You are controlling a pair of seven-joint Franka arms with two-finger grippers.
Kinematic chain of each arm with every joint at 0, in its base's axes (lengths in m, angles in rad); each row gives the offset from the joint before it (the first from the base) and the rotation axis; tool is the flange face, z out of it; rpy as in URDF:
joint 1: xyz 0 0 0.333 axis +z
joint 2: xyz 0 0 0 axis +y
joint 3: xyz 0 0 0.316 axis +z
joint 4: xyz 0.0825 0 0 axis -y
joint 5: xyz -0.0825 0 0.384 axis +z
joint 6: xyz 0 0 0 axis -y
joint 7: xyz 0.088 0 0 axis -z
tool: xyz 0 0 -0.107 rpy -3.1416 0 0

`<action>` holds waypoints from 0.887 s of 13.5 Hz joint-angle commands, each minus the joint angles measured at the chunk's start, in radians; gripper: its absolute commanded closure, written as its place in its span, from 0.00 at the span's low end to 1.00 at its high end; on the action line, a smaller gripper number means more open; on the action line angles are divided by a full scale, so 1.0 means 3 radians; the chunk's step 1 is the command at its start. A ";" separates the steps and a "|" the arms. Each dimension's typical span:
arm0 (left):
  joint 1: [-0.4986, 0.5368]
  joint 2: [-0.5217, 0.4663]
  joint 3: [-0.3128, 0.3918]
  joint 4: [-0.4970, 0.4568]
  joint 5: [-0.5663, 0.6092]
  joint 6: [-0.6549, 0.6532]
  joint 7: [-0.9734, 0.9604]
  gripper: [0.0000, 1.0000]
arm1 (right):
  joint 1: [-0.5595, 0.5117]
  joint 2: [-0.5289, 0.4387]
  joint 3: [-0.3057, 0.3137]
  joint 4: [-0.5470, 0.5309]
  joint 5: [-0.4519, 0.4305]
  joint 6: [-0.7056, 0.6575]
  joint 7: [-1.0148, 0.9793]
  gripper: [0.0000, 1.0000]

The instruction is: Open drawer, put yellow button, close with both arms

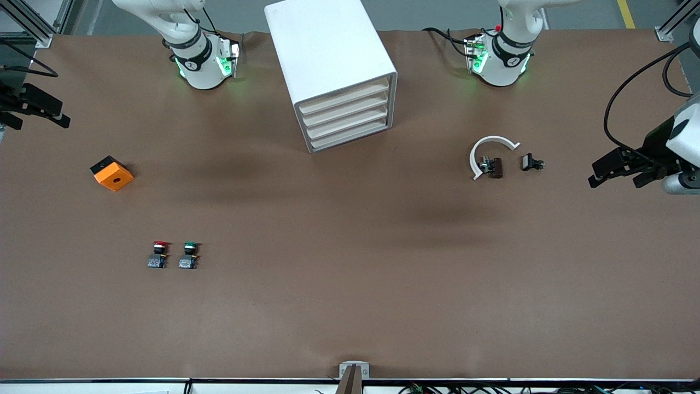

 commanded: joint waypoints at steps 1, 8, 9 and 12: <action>-0.0099 0.0015 0.0080 0.0072 0.0080 -0.0086 0.0008 0.00 | -0.0019 -0.0050 0.0004 -0.0010 0.0005 -0.0022 0.0012 0.00; -0.0063 -0.0010 0.0075 0.0082 0.0090 -0.0244 -0.0042 0.00 | -0.0024 -0.0050 0.0004 -0.0010 0.0005 -0.0017 -0.0029 0.00; -0.0063 -0.0056 0.0049 0.0087 0.0207 -0.0366 -0.0078 0.00 | -0.0024 -0.0050 0.0004 -0.0010 0.0000 -0.0017 -0.0029 0.00; -0.0068 -0.0108 -0.0002 0.0164 0.0275 -0.0398 -0.0084 0.00 | -0.0024 -0.0050 0.0004 -0.0010 0.0000 -0.0012 -0.0029 0.00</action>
